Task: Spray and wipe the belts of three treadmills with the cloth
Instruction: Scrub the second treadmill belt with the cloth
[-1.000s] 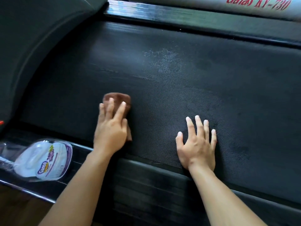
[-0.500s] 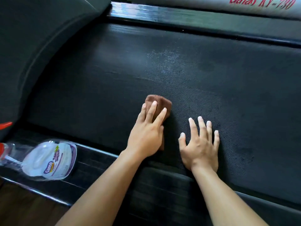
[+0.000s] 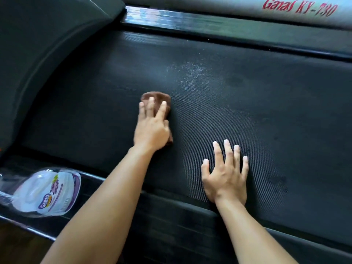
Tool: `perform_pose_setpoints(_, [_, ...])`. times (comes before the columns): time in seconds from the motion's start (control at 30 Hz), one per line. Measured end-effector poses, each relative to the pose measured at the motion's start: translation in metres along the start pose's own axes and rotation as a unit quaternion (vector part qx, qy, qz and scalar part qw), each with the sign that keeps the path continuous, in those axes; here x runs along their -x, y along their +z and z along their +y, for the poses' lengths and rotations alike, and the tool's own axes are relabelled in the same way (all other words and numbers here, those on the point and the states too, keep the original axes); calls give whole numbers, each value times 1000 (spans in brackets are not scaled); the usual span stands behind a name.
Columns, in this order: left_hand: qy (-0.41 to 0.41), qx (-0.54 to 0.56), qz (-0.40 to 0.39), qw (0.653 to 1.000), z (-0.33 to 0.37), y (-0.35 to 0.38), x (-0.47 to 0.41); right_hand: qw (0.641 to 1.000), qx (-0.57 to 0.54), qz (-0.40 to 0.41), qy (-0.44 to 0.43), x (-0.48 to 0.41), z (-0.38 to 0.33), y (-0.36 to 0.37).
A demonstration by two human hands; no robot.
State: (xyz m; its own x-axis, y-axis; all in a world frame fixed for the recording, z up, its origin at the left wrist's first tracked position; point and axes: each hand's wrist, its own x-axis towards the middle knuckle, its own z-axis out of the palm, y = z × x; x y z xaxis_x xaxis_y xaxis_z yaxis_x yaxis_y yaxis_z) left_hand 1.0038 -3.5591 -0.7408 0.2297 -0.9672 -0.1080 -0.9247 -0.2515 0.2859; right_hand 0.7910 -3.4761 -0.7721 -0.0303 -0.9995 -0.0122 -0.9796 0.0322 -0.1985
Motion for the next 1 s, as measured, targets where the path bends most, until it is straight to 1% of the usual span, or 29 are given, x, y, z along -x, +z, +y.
perform_pose_setpoints(0.1, [91, -10, 1, 996, 30, 15, 23, 1000, -4, 2, 0, 0, 0, 2])
perform_pose_setpoints(0.17, [146, -5, 2, 989, 32, 26, 52, 1000, -8, 5, -1, -1, 0, 2])
perform_pose_setpoints(0.23, [165, -5, -7, 986, 17, 32, 79, 1000, -8, 0, -1, -1, 1, 2])
perform_pose_setpoints(0.3, [135, 3, -3, 991, -10, 29, 92, 1000, -6, -7, -3, 0, 1, 1])
perform_pose_setpoints(0.37, [60, 28, 15, 998, -35, 17, 89, 1000, -6, -11, -7, 0, 1, 0])
perform_pose_setpoints(0.43, [-38, 50, 13, 998, -54, 4, 68, 1000, -10, -15, -8, 0, 1, -1])
perform_pose_setpoints(0.47, [-75, 54, 13, 996, -58, -3, 54, 1000, -10, -17, -8, 0, 1, -1])
perform_pose_setpoints(0.53, [-109, 53, 8, 993, -56, -14, 23, 999, -13, -29, -8, 0, 1, -3])
perform_pose_setpoints(0.6, [-115, 52, -8, 992, -42, -17, -4, 999, -18, -39, -9, 0, 1, -6])
perform_pose_setpoints(0.67, [-95, 51, -18, 994, -20, -13, -22, 999, -21, -44, -8, -1, 0, -9])
perform_pose_setpoints(0.7, [-73, 49, -22, 996, -8, -10, -24, 999, -24, -42, -6, -2, -1, -10])
perform_pose_setpoints(0.77, [-1, 44, -21, 999, 16, 0, -14, 999, -33, -25, 3, -5, -4, -11])
perform_pose_setpoints(0.83, [73, 53, -13, 996, 28, 12, 11, 999, -45, -2, 6, -11, -8, -11])
perform_pose_setpoints(0.87, [96, 57, -7, 994, 27, 16, 26, 999, -50, 6, 2, -14, -11, -10])
perform_pose_setpoints(0.9, [105, 60, 0, 993, 22, 20, 41, 998, -54, 11, -7, -18, -14, -10])
perform_pose_setpoints(0.93, [95, 63, 12, 993, 15, 22, 53, 998, -57, 12, -19, -22, -18, -10])
perform_pose_setpoints(0.97, [66, 66, 23, 995, 4, 22, 63, 998, -59, 10, -35, -27, -22, -9])
perform_pose_setpoints(1.0, [20, 71, 33, 997, -8, 19, 69, 997, -59, 3, -54, -31, -27, -9])
